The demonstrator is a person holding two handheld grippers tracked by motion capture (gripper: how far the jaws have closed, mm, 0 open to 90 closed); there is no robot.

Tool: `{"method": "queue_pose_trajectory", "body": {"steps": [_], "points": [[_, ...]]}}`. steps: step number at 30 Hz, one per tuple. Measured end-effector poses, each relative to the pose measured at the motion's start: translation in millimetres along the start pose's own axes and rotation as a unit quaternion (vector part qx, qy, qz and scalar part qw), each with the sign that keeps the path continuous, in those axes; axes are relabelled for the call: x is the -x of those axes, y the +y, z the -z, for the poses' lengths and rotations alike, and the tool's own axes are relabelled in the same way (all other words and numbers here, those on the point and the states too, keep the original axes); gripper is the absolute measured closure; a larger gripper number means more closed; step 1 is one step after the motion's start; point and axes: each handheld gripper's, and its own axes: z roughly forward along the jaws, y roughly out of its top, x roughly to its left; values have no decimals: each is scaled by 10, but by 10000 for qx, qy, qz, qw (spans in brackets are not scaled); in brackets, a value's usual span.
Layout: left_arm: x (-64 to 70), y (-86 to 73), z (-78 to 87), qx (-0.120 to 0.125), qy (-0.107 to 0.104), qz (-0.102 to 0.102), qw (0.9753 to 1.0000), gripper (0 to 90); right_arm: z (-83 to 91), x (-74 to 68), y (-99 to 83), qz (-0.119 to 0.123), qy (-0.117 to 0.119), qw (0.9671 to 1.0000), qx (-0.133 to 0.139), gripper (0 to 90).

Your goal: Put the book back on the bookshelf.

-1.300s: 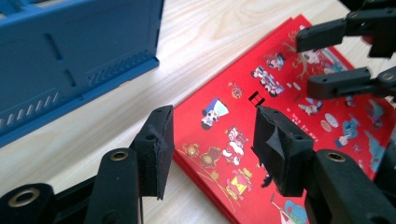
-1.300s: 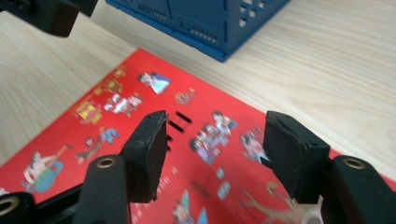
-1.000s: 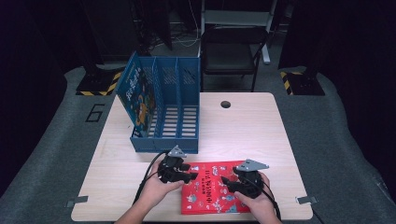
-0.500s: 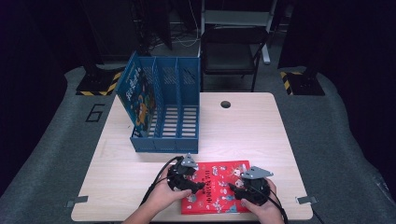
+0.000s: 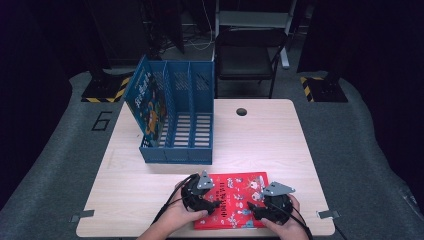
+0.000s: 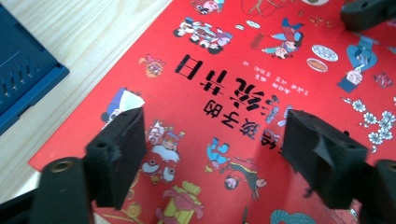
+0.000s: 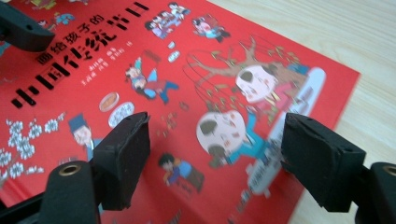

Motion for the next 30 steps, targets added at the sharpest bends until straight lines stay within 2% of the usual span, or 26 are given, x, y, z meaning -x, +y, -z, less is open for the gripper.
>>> {"method": "queue_pose_trajectory", "body": {"steps": [2, 4, 5, 6, 8, 11, 14, 21, 27, 30], "points": [[37, 2, -19, 36, 128, 36, 9999, 190, 15, 2, -35, -82, -13, 9999, 77, 227], [51, -1, -30, 44, 125, 35, 9999, 158, 13, -1, -59, -82, -49, 9998, 177, 222], [59, -4, -35, 66, 122, 39, 9999, 143, 19, -6, -52, -106, -21, 9999, 115, 218], [64, -6, -36, 67, 111, 60, 9999, 138, 14, 10, -39, -19, -40, 10000, 60, 203], [58, -6, -35, 75, 80, 38, 9999, 138, -3, 29, -41, -22, 46, 9999, 118, 180], [57, -30, -35, 170, 67, 61, 9998, 140, -9, 42, -54, 11, 46, 9998, 172, 169], [58, -63, -36, 300, 88, 71, 9995, 142, -20, 44, -47, 35, 67, 9999, 119, 140], [61, -72, -36, 343, 111, 35, 9993, 141, -29, 46, -45, 88, 109, 9998, 127, 127], [58, -68, -30, 324, 120, 78, 9994, 152, 4, 80, -44, 27, 58, 9999, 87, 196], [13, -75, 1, 340, 68, 92, 9994, 222, 46, 135, -51, -23, 26, 10000, 49, 266]]}}
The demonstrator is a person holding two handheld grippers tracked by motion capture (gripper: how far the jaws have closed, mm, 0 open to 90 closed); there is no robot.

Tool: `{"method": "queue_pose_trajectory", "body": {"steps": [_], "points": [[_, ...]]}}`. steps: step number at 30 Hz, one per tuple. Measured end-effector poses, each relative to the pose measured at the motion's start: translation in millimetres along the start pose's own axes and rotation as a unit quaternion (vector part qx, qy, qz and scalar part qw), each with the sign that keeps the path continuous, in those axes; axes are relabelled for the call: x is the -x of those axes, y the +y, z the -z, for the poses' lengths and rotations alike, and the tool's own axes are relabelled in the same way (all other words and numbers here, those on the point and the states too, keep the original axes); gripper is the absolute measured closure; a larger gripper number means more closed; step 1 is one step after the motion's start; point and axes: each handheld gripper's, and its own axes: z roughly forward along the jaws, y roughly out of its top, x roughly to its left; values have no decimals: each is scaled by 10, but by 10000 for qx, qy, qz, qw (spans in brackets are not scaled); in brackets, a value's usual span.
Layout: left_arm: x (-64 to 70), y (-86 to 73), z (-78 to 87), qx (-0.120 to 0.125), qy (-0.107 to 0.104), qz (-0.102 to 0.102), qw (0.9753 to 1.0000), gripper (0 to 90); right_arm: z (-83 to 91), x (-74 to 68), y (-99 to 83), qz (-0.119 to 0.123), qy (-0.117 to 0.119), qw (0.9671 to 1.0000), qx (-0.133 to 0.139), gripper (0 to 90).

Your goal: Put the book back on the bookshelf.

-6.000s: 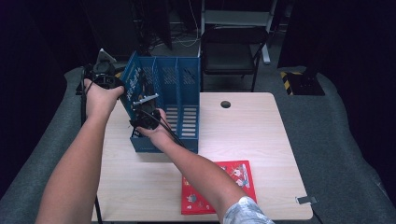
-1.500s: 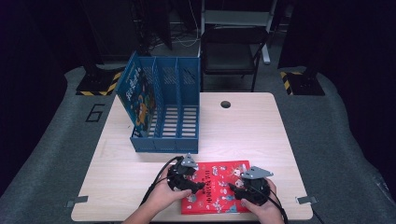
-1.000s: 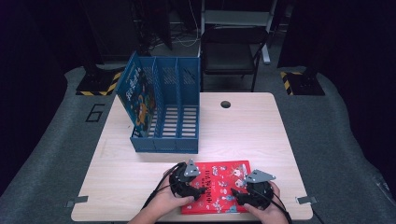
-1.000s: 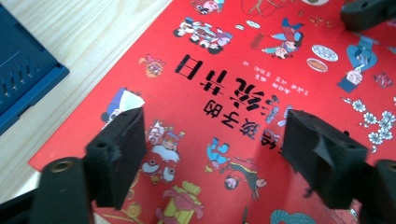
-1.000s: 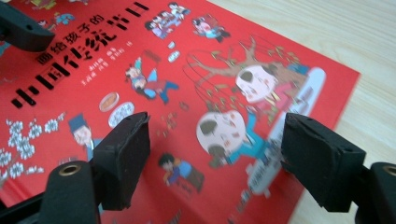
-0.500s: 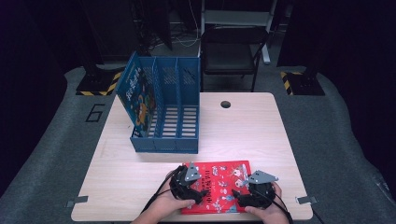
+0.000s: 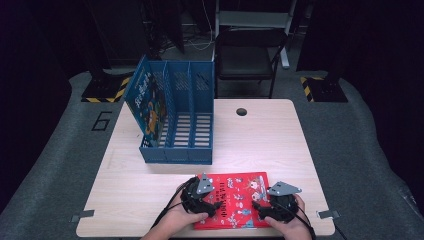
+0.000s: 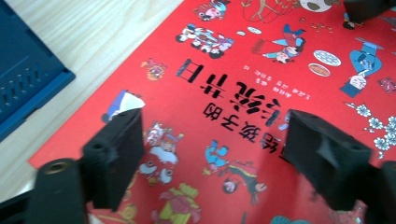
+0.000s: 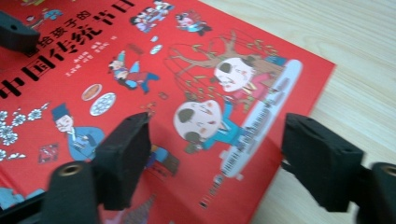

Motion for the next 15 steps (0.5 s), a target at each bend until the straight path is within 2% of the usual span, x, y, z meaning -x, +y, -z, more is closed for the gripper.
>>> {"method": "queue_pose_trajectory", "body": {"steps": [2, 3, 6, 7, 10, 12, 15], "points": [[-27, -6, 13, 21, -55, 134, 9999, 232, 14, 42, -12, -170, -41, 9998, -23, 266], [-44, -5, 28, -11, -45, 184, 9998, 235, 20, 72, -20, -264, -1, 9996, -41, 267], [-114, -12, 72, -27, -1, 444, 9990, 290, 51, 146, -37, -482, -115, 9987, -67, 277], [-114, -12, 72, -27, -1, 444, 9990, 300, 51, 146, -37, -482, -115, 9987, -67, 277], [-243, -48, 146, -88, 75, 745, 9972, 302, 75, 226, -64, -641, -156, 9978, -81, 280], [-296, -73, 185, -131, 131, 849, 9962, 302, 85, 243, -71, -614, -175, 9979, -83, 284], [-347, -109, 215, -164, 112, 1016, 9946, 298, 77, 251, -80, -698, -79, 9975, -77, 287]]}}
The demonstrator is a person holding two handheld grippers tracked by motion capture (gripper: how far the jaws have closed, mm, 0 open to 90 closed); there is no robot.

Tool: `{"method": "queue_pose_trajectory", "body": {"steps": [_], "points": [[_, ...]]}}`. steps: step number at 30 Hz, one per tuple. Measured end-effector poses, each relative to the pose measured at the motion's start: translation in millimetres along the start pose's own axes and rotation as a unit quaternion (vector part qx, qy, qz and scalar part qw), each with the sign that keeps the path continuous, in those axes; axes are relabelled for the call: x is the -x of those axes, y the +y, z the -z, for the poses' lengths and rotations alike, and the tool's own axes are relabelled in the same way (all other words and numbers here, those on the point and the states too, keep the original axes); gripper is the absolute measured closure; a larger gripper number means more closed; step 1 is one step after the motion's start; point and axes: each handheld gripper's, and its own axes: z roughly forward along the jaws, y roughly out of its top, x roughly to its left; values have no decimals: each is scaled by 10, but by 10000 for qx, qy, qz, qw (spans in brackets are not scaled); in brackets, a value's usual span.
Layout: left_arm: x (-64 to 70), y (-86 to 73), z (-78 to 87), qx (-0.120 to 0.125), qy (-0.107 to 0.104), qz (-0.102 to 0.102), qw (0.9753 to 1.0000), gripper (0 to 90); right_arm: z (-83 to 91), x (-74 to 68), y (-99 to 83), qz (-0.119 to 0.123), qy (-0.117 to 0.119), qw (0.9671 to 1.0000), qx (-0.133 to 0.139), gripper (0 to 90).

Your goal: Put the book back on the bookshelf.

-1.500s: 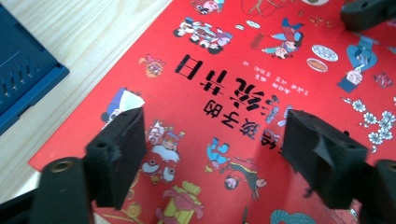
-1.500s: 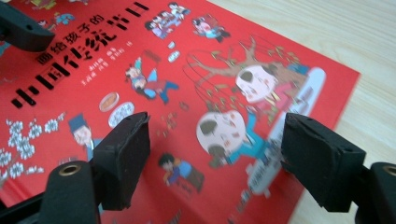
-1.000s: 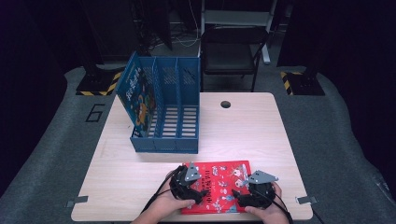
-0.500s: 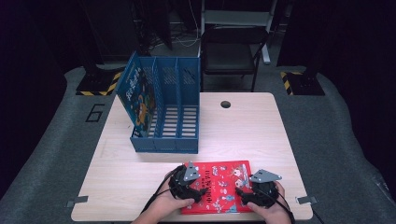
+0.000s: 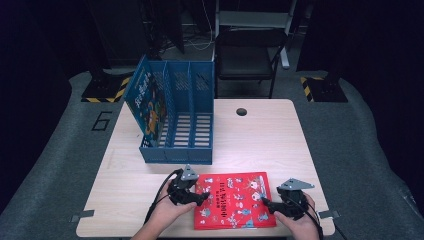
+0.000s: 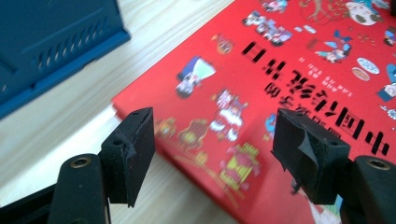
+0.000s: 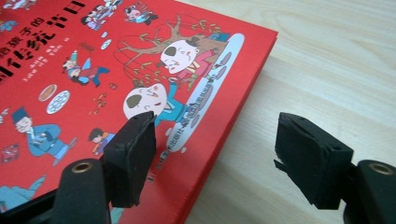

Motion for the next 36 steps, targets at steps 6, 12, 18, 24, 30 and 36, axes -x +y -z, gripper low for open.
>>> {"method": "queue_pose_trajectory", "body": {"steps": [6, 12, 18, 24, 30, 36], "points": [[18, -67, 27, -115, -41, 181, 9998, 294, 6, -66, -16, -119, 339, 9991, -226, 274], [82, -173, 38, -233, -225, 313, 9990, 278, 7, -160, -28, 2, 485, 9982, -348, 255], [75, -200, 6, -218, -446, 638, 9967, 285, -2, -208, -24, 21, 377, 9989, -282, 236], [86, -197, 13, -210, -408, 621, 9970, 286, 5, -184, -21, -50, 433, 9986, -312, 274], [99, -209, 19, -218, -436, 618, 9969, 286, -21, -100, -17, -194, 584, 9976, -325, 271], [105, -205, 18, -236, -402, 637, 9969, 287, -17, -108, -14, -207, 573, 9976, -326, 272]]}}
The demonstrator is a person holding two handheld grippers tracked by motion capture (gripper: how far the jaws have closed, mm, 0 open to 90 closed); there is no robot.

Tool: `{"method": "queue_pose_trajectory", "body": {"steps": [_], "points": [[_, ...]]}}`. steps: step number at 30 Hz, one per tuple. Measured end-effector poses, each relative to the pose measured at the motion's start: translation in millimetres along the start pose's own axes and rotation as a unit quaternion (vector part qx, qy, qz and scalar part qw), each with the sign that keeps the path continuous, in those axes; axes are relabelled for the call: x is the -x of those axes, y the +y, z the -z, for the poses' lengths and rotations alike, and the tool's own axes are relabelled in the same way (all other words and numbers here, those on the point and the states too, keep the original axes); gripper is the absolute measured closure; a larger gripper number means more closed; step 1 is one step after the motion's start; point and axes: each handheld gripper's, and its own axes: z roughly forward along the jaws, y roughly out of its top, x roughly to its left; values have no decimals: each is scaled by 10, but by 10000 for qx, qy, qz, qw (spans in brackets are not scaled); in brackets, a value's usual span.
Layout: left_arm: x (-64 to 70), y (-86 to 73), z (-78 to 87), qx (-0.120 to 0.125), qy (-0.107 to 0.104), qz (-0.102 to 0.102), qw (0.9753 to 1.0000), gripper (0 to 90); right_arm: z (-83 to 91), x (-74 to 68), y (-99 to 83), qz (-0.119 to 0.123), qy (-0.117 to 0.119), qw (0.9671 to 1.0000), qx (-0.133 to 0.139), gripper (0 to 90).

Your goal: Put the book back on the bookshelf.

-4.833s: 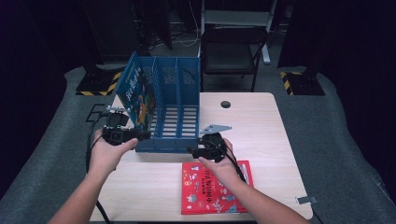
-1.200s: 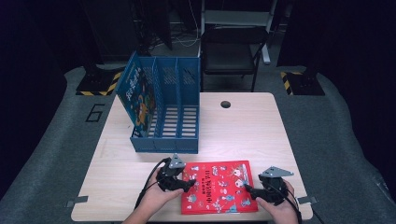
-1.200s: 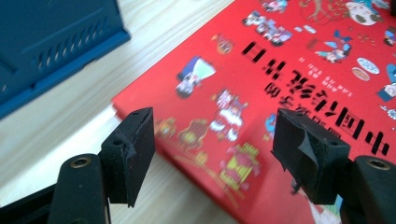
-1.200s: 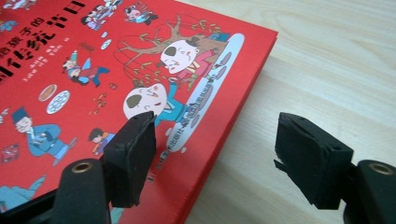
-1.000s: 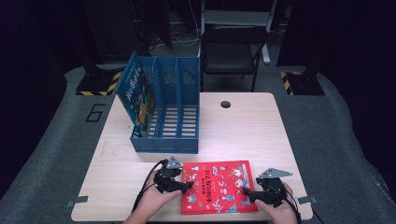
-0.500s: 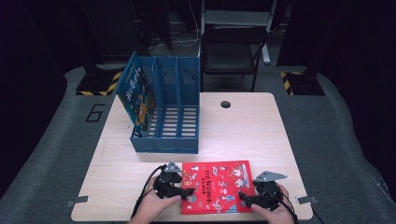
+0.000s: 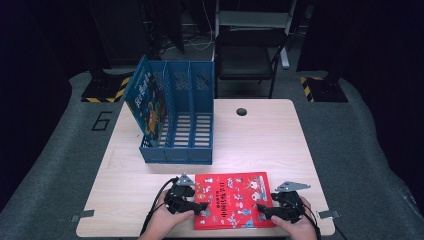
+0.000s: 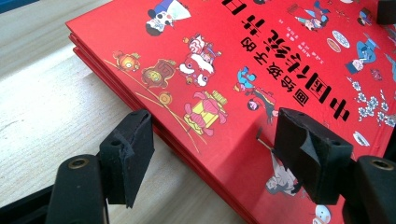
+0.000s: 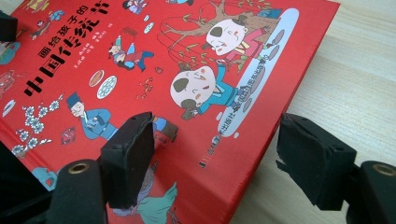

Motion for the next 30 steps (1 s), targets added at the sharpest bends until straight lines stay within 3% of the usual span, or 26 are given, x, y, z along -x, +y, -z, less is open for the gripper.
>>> {"method": "queue_pose_trajectory", "body": {"steps": [9, 15, 17, 18, 26, 28, 30], "points": [[5, 9, 5, -7, 8, -10, 10000, 289, 8, -52, 20, 267, -157, 9995, 78, 281], [2, 8, 3, -14, 17, -16, 10000, 289, 22, -25, 29, 183, -79, 9997, 118, 310], [-10, 9, 5, -23, 9, -65, 10000, 289, 16, -20, 28, 240, -88, 9997, 42, 310], [1, 5, 2, -12, -2, 7, 10000, 289, 11, -20, 27, 233, -108, 9997, -22, 305], [2, -3, -1, 17, 10, 10, 10000, 287, -6, 42, 9, -27, 83, 10000, -47, 283], [6, -6, 0, 15, 10, -14, 10000, 285, -11, 59, 4, -272, 245, 9992, -126, 286], [5, -6, 4, -4, 19, -48, 10000, 285, -14, 69, 2, -264, 289, 9991, -141, 285]]}}
